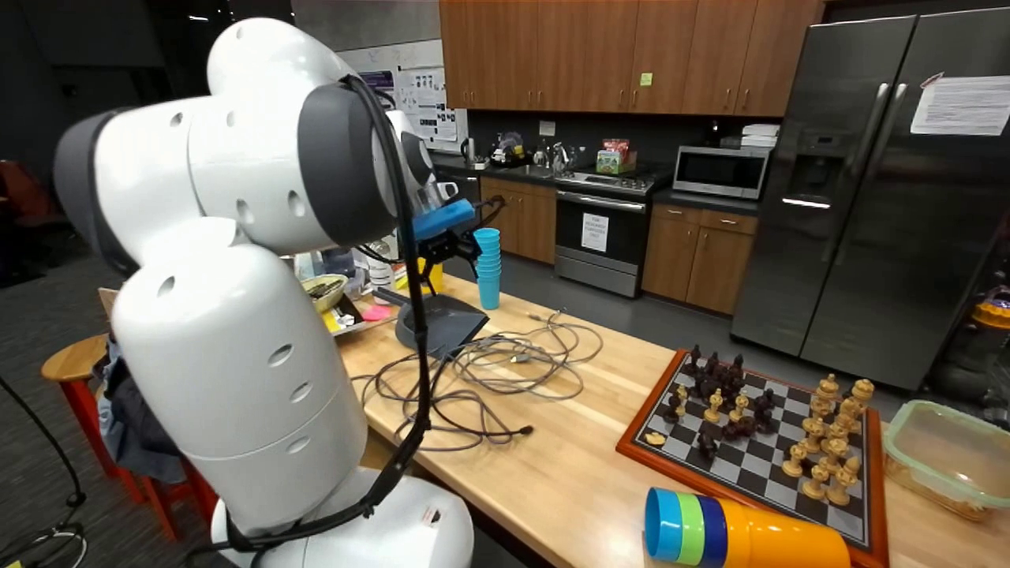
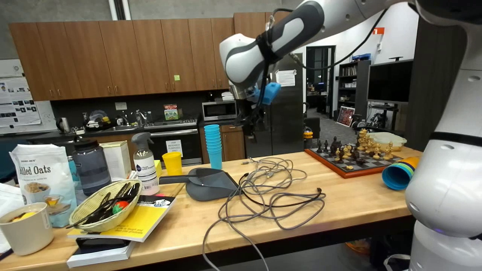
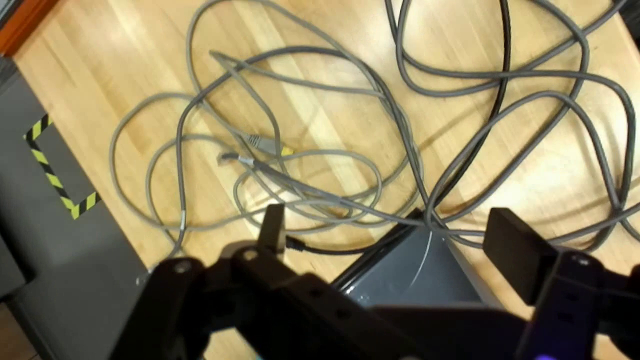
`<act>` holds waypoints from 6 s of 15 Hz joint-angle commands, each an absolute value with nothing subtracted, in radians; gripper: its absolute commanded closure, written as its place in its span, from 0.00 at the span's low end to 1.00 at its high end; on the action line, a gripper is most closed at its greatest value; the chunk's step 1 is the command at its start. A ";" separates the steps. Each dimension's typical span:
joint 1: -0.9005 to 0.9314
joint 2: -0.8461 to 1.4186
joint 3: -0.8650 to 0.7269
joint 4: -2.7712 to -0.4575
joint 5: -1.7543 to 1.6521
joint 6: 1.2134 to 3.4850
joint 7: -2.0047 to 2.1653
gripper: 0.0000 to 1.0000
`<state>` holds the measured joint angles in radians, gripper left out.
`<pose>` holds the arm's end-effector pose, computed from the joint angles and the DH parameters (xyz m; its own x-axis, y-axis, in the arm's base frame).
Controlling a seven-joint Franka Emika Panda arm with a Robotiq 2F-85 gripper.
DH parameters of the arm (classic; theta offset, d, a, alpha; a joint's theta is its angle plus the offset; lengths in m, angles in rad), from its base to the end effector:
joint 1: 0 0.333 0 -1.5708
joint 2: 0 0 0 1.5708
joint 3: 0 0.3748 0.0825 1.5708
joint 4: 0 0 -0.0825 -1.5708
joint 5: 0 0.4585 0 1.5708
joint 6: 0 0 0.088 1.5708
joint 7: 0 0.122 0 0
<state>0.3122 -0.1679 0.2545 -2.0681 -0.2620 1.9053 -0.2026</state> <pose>0.4894 0.2922 0.5251 0.6639 0.7444 -0.0714 0.7303 -0.6248 0.2763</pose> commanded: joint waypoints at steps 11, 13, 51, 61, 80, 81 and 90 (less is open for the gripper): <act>0.202 -0.451 0.065 -2.632 0.012 2.158 -0.204 0.00; 0.195 -0.432 0.059 -2.649 0.077 2.186 -0.161 0.00; 0.046 -0.255 -0.004 -2.729 0.162 2.462 0.053 0.00; 0.048 -0.241 0.008 -2.724 0.144 2.436 0.065 0.55; 0.026 -0.425 0.084 -2.593 -0.056 2.324 0.166 0.97; 0.020 -0.451 0.078 -2.583 -0.056 2.312 0.164 0.97; -0.062 -0.564 0.043 -2.512 -0.062 2.261 0.153 0.97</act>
